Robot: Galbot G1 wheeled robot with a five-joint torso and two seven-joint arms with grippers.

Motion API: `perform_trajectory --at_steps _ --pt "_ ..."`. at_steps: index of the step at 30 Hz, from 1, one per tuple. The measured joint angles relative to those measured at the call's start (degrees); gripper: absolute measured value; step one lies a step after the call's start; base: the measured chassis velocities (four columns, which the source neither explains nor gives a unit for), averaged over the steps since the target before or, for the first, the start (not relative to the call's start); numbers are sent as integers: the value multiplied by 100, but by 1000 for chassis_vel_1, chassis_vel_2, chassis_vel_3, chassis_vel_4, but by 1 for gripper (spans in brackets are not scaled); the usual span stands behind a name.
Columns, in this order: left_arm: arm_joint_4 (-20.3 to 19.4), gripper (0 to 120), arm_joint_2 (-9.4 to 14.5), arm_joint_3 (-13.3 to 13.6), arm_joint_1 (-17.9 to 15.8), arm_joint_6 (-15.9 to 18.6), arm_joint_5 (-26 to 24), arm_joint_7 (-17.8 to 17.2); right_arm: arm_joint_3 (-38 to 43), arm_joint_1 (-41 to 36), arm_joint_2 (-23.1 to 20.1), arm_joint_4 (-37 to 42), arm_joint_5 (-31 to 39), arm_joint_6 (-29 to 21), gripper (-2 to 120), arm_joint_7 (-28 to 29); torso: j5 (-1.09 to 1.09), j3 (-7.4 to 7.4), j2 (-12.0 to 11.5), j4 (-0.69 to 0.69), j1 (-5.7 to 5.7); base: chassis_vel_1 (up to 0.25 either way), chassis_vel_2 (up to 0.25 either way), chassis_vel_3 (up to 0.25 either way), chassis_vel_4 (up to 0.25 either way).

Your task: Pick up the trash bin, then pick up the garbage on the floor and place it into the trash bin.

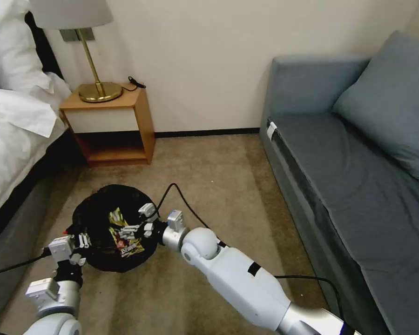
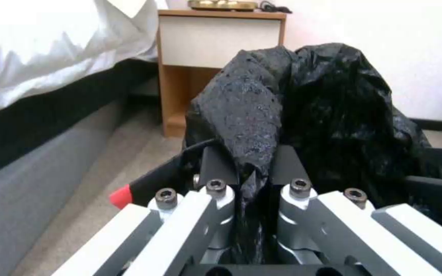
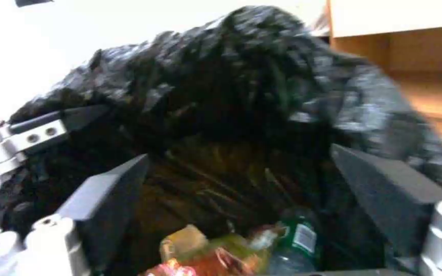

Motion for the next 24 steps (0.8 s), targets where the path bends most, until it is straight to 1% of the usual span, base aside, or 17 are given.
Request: perform_trajectory --at_steps 2,3,4,6,8,9,11,13,14,17,18,19,22,23,24 --pt "15 7 -10 4 -47 -7 -95 -69 143 -46 -32 75 1 32 99 6 0 0 0 0 0 0 0 0 0" --pt "15 7 -10 4 -47 -7 -95 -69 143 -46 -32 75 1 32 99 6 0 0 0 0 0 0 0 0 0" --pt "15 7 -16 3 -67 21 -219 -112 259 -90 -47 149 22 39 99 9 1 0 0 0 0 0 0 0 0" --pt "5 7 -46 0 -91 65 -532 -167 522 -148 -88 282 139 6 100 8 1 0 0 0 0 0 0 0 0" --pt "3 7 -105 -4 -129 78 -956 -253 843 -136 -169 345 287 -68 100 5 1 0 0 0 0 0 0 0 0" --pt "3 7 -105 -4 -129 78 -956 -253 843 -136 -169 345 287 -68 100 5 1 0 0 0 0 0 0 0 0" --pt "27 7 -153 -1 -203 73 -1391 -372 1099 -49 -324 389 473 -144 100 10 1 0 0 0 0 0 0 0 0" --pt "90 7 -175 6 -304 9 -1935 -496 1252 24 -534 449 608 -202 100 15 1 0 0 -1 0 0 0 0 0" --pt "90 7 -175 6 -304 9 -1935 -496 1252 24 -534 449 608 -202 100 15 1 0 0 -1 0 0 0 0 0" --pt "282 7 -196 -22 -520 -183 -2664 -594 1413 53 -789 530 672 -250 100 12 1 0 0 -2 0 0 0 0 0" --pt "360 7 -199 -31 -600 -248 -2924 -615 1464 45 -816 554 678 -259 100 12 1 0 0 -1 0 0 0 0 0" --pt "360 7 -199 -31 -600 -248 -2924 -615 1464 45 -816 554 678 -259 100 12 1 0 0 -1 0 0 0 0 0" --pt "706 7 -216 -78 -831 -392 -3746 -689 1625 -42 -810 640 687 -300 100 13 1 0 0 -1 0 0 0 0 0" --pt "851 7 -226 -88 -897 -436 -3918 -691 1648 -75 -788 659 676 -304 100 13 1 0 0 -1 0 0 0 0 0" --pt "851 7 -226 -88 -897 -436 -3918 -691 1648 -75 -788 659 676 -304 100 13 1 0 0 -1 0 0 0 0 0"
